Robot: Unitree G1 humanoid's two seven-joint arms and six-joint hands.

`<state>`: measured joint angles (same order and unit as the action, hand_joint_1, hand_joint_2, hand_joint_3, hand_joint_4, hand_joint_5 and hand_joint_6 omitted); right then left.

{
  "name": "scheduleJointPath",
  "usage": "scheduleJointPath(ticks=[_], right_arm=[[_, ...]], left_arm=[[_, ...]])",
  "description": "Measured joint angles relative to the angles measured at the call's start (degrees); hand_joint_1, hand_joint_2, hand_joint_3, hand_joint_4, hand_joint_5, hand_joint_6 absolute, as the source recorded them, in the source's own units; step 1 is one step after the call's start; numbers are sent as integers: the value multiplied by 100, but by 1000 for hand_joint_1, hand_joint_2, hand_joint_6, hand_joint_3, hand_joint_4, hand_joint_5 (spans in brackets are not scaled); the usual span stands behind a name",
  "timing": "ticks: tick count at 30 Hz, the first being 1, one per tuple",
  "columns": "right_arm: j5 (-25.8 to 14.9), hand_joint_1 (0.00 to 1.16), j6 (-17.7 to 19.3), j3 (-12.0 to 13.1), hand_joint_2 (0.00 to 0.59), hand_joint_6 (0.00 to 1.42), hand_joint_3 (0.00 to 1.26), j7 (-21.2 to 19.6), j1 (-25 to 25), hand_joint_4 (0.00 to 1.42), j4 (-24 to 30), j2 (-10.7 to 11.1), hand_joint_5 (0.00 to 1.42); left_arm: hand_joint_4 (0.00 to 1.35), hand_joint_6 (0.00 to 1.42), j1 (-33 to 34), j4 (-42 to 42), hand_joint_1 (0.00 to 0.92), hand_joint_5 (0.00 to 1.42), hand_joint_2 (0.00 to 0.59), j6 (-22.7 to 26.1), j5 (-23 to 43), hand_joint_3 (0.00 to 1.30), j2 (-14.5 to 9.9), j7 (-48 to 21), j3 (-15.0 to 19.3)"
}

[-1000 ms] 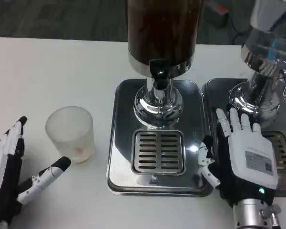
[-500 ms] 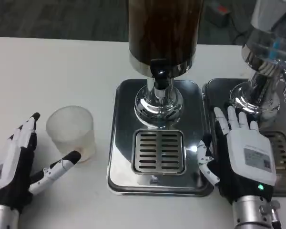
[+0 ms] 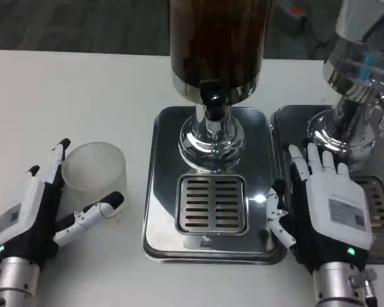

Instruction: Grasp the cup under the faucet to collect the drink, then remove the cup.

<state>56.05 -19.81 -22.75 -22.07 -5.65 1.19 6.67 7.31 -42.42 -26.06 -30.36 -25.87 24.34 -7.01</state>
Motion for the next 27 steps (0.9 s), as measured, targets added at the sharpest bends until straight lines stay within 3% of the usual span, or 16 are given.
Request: scheduleJointPath(ticks=[17, 27], right_arm=[[1, 178, -27, 20, 586, 0, 116, -11, -6, 0, 23, -44, 0], [1, 183, -92, 34, 583, 0, 116, -11, -47, 0, 121, -59, 0]], left_arm=[[0, 103, 459, -528, 113, 220, 4, -58, 30, 0, -9, -29, -227], [46, 289, 712, -1136, 250, 381, 57, -681, 87, 0, 22, 241, -271]])
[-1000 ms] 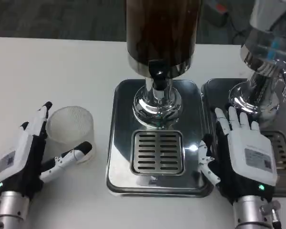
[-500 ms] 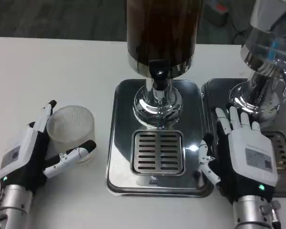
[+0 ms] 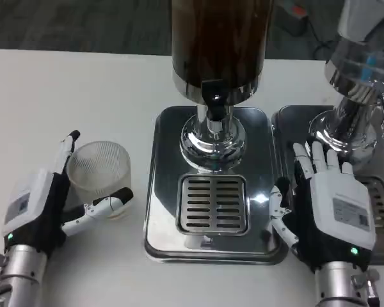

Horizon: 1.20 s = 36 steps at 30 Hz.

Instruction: Grasp the cup under the faucet to collect the drink, then remove the cup.

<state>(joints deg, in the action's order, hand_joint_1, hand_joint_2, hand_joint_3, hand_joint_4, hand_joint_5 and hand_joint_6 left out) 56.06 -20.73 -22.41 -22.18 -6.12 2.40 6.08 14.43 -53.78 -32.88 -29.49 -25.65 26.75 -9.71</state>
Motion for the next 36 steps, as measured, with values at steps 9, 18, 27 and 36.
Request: scheduleJointPath(ticks=[9, 18, 27, 36], right_arm=[[0, 192, -33, 9, 582, 0, 118, 0, -13, 0, 21, -28, 0], [-1, 198, -53, 34, 581, 0, 125, 0, -73, 0, 25, -46, 0], [-1, 202, -52, 60, 581, 0, 126, 1, -78, 0, 29, -43, 0], [-11, 205, -52, 67, 581, 0, 126, 0, -76, 0, 29, -53, 0]], left_arm=[[242, 613, 190, -392, 405, 598, 103, -303, -1, 115, 72, 335, -49], [460, 834, 226, -536, 471, 773, 126, -481, -3, 268, 99, 563, -82], [549, 916, 217, -588, 539, 818, 104, -515, -38, 364, 121, 869, -151], [567, 936, 180, -644, 586, 811, 98, -516, -112, 387, 170, 1295, -253]])
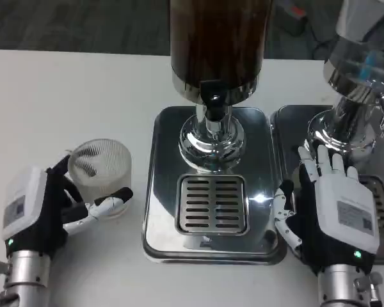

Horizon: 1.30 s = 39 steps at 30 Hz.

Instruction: Grasp the cup under the faucet to collect the drink, then remove the cup.

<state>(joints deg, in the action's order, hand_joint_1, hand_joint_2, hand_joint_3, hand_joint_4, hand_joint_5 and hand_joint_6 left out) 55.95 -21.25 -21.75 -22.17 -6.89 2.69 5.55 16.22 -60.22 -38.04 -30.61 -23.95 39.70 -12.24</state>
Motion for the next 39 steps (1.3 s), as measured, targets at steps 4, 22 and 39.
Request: scheduleJointPath(ticks=[4, 22, 39], right_arm=[[0, 206, 0, 0, 581, 0, 126, 0, 0, 0, 0, -17, 0], [0, 208, -39, -22, 581, 0, 118, 0, -1, 0, 0, -63, 0], [1, 208, -79, -57, 581, 0, 118, -77, -70, 0, 0, -122, 0]], left_arm=[[558, 940, -1, 0, 616, 792, 84, 1, -111, 386, 0, 103, -16], [558, 944, -17, 316, 685, 780, 77, -220, -127, 406, -5, 281, 54], [558, 943, 0, 759, 706, 764, 80, -432, -331, 414, -34, -13, -143]])
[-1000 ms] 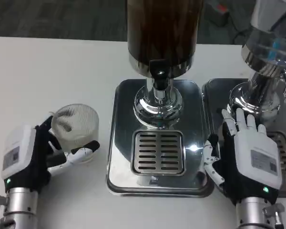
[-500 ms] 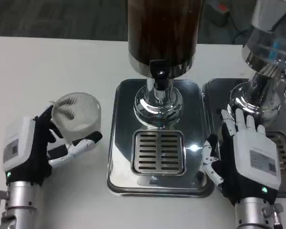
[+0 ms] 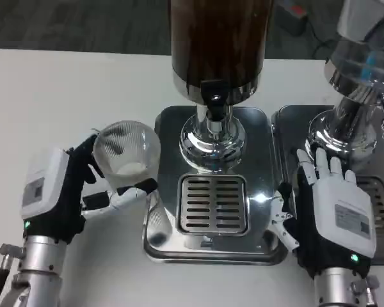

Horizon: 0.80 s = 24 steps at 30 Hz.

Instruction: Grasp the cup under the faucet to collect the drink, then remove the cup.

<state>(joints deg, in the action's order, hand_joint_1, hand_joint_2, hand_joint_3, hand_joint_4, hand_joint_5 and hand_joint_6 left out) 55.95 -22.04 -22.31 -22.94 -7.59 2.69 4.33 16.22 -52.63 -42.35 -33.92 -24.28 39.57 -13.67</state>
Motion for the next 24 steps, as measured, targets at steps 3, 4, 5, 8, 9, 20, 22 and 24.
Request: scheduleJointPath(ticks=[3, 4, 5, 8, 9, 20, 22, 24], right_arm=[[1, 208, -29, -2, 581, 0, 118, -54, -37, 0, 2, -61, 0], [5, 208, -47, -1, 581, 0, 118, -60, -48, 0, 4, -76, 0], [9, 208, -74, 1, 581, 0, 118, -66, -60, 0, 6, -90, 0], [14, 208, -117, -4, 581, 0, 118, -102, -74, 0, 12, -135, 0], [18, 208, -138, -4, 581, 0, 118, -121, -76, 0, 16, -142, 0], [53, 209, -285, -48, 581, 0, 113, -312, -127, 0, 30, -263, 0], [53, 209, -297, -57, 581, 0, 111, -332, -128, 0, 30, -269, 0], [53, 209, -300, -68, 581, 0, 110, -338, -127, 0, 30, -281, 0]], left_arm=[[558, 943, 13, 2, 706, 763, 80, -80, -60, 414, 68, -124, -141], [558, 943, 29, 2, 706, 763, 80, -81, -62, 414, 88, -143, -181], [558, 943, 55, 2, 708, 763, 81, -83, -67, 414, 108, -176, -230], [558, 943, 158, -7, 711, 763, 82, -100, -134, 415, 245, -288, -359], [558, 943, 201, -17, 712, 763, 82, -107, -158, 415, 283, -309, -391], [558, 941, 534, -472, 733, 763, 80, -227, -145, 415, 533, -622, -530], [558, 941, 630, -558, 734, 763, 80, -226, -152, 415, 586, -651, -558], [558, 941, 687, -607, 734, 763, 80, -225, -178, 415, 633, -652, -596]])
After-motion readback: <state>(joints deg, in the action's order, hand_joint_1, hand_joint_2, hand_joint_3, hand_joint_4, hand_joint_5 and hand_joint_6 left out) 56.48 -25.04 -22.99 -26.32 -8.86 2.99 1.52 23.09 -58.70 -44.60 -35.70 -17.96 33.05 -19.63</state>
